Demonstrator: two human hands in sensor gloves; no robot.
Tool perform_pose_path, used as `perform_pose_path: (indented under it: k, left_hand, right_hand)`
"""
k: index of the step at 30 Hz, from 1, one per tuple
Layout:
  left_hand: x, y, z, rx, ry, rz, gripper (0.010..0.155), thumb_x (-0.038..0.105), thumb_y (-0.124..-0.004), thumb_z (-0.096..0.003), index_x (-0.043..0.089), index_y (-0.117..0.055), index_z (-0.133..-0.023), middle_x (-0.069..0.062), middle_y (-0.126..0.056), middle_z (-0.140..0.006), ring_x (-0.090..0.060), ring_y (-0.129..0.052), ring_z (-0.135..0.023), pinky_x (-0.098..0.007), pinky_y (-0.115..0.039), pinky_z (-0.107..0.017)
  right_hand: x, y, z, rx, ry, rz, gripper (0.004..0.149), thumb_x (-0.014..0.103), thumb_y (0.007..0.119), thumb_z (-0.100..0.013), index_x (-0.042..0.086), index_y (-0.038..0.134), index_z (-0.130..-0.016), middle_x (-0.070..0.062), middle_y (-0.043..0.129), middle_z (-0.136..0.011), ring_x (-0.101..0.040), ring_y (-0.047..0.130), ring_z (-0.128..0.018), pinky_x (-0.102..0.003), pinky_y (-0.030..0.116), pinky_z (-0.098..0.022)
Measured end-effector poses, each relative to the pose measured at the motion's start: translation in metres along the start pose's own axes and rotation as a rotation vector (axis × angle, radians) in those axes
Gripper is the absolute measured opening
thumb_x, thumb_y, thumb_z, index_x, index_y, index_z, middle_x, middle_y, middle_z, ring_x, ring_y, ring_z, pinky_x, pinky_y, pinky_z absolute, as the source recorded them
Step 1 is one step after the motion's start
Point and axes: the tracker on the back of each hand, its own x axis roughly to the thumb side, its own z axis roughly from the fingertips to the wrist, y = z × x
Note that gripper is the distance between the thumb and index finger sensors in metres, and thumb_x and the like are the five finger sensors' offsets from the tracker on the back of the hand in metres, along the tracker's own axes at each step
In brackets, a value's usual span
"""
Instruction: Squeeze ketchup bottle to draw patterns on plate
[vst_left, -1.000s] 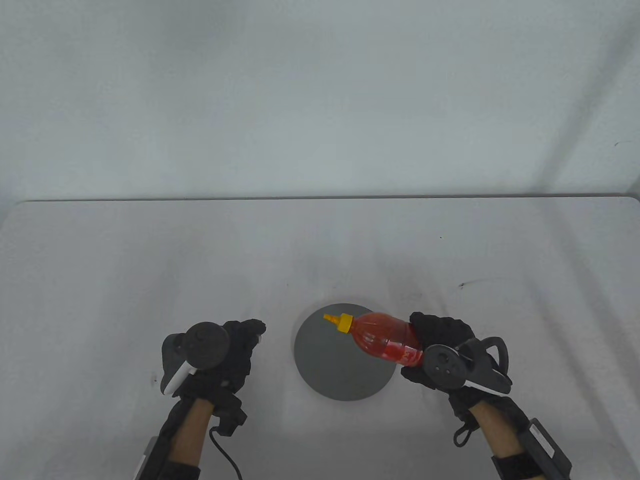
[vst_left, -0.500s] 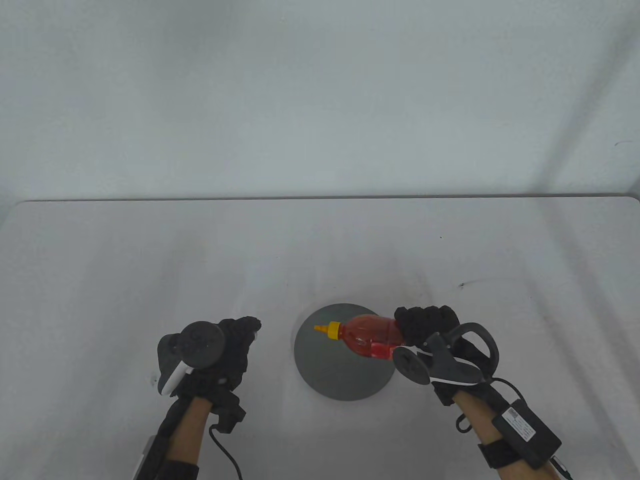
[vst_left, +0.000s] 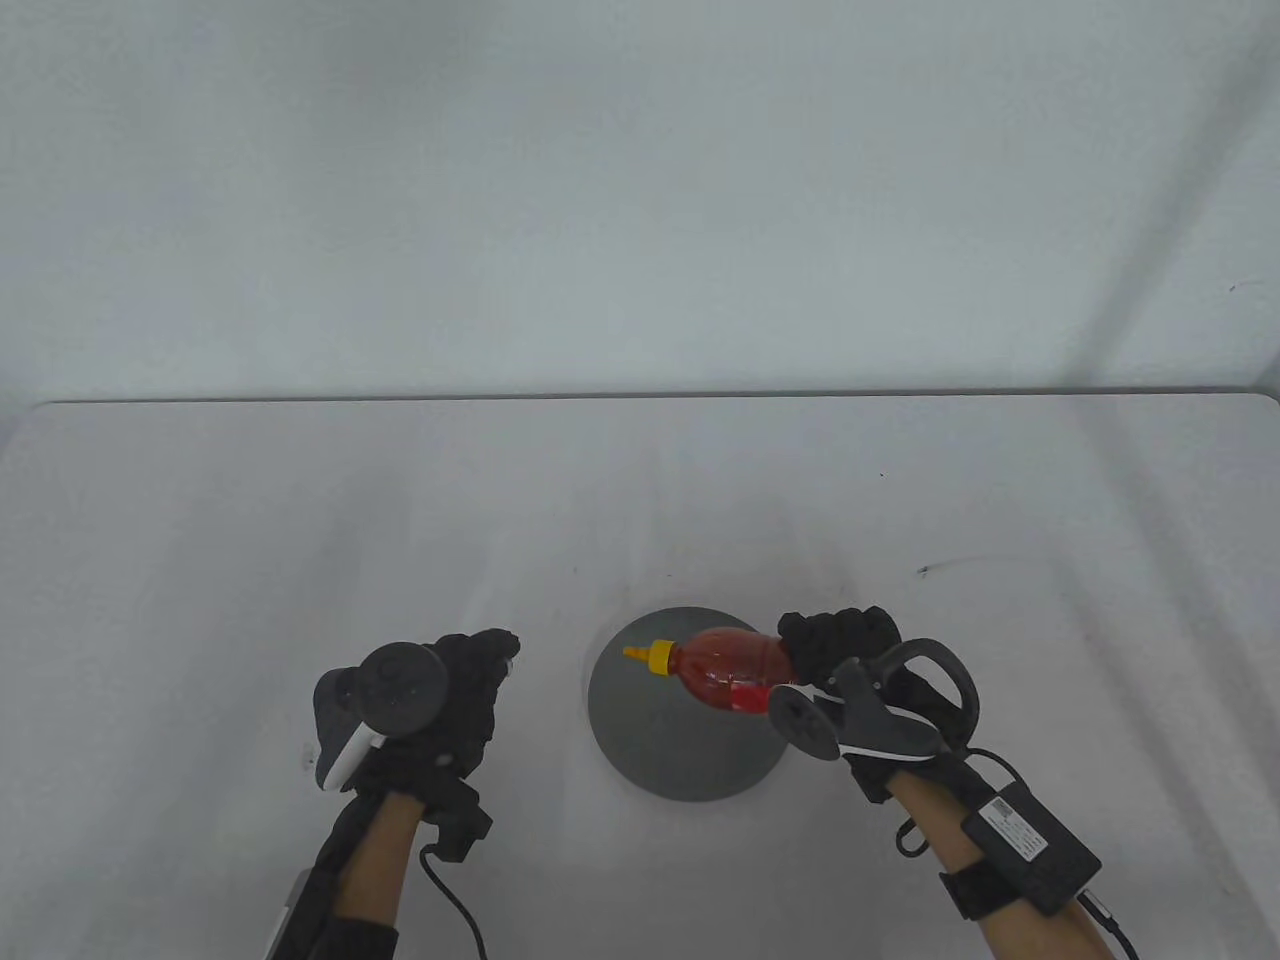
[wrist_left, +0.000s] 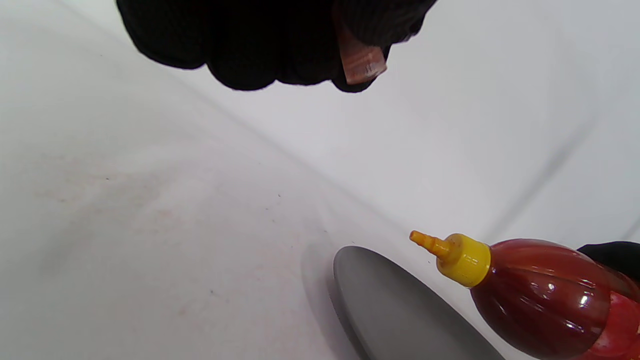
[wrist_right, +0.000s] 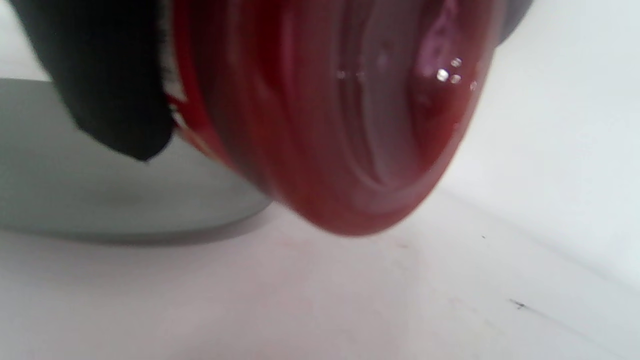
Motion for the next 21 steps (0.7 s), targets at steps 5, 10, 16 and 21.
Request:
perform_pose_path:
  k: [5, 10, 16, 21]
  left_hand:
    - [0.0, 0.0, 0.0, 0.001, 0.003, -0.003, 0.047, 0.031, -0.061, -0.0567, 0.017, -0.069, -0.101, -0.015, -0.079, -0.092, -0.033, -0.083, -0.082, -0.061, -0.071, -0.063]
    - [-0.001, 0.001, 0.0, 0.01, 0.006, -0.005, 0.047, 0.031, -0.061, -0.0566, 0.017, -0.069, -0.101, -0.015, -0.079, -0.092, -0.033, -0.083, -0.081, -0.061, -0.071, -0.063]
    - [-0.001, 0.001, 0.0, 0.012, 0.008, -0.007, 0.047, 0.031, -0.061, -0.0567, 0.017, -0.069, -0.101, -0.015, -0.079, -0.092, -0.033, -0.083, -0.082, -0.061, -0.071, -0.063]
    - [-0.002, 0.001, -0.001, 0.018, 0.006, -0.003, 0.047, 0.031, -0.061, -0.0567, 0.017, -0.069, -0.101, -0.015, -0.079, -0.092, -0.033, -0.083, -0.081, -0.061, -0.071, -0.063]
  right_hand:
    - [0.002, 0.001, -0.004, 0.017, -0.01, 0.013, 0.099, 0.061, 0.101, -0.037, 0.006, 0.055, -0.106, -0.021, 0.081, -0.096, -0.042, 0.084, -0.079, -0.067, 0.068, -0.065]
    - [0.007, 0.003, -0.005, 0.0, -0.024, 0.032, 0.098, 0.061, 0.101, -0.037, 0.006, 0.055, -0.105, -0.021, 0.082, -0.094, -0.041, 0.084, -0.077, -0.067, 0.069, -0.065]
    - [0.011, 0.004, -0.005, 0.027, -0.038, 0.026, 0.098, 0.061, 0.101, -0.037, 0.006, 0.055, -0.104, -0.02, 0.082, -0.094, -0.04, 0.085, -0.077, -0.067, 0.069, -0.065]
    - [0.012, 0.004, 0.0, 0.011, -0.047, 0.004, 0.096, 0.061, 0.102, -0.037, 0.007, 0.056, -0.103, -0.019, 0.083, -0.094, -0.04, 0.085, -0.077, -0.067, 0.07, -0.064]
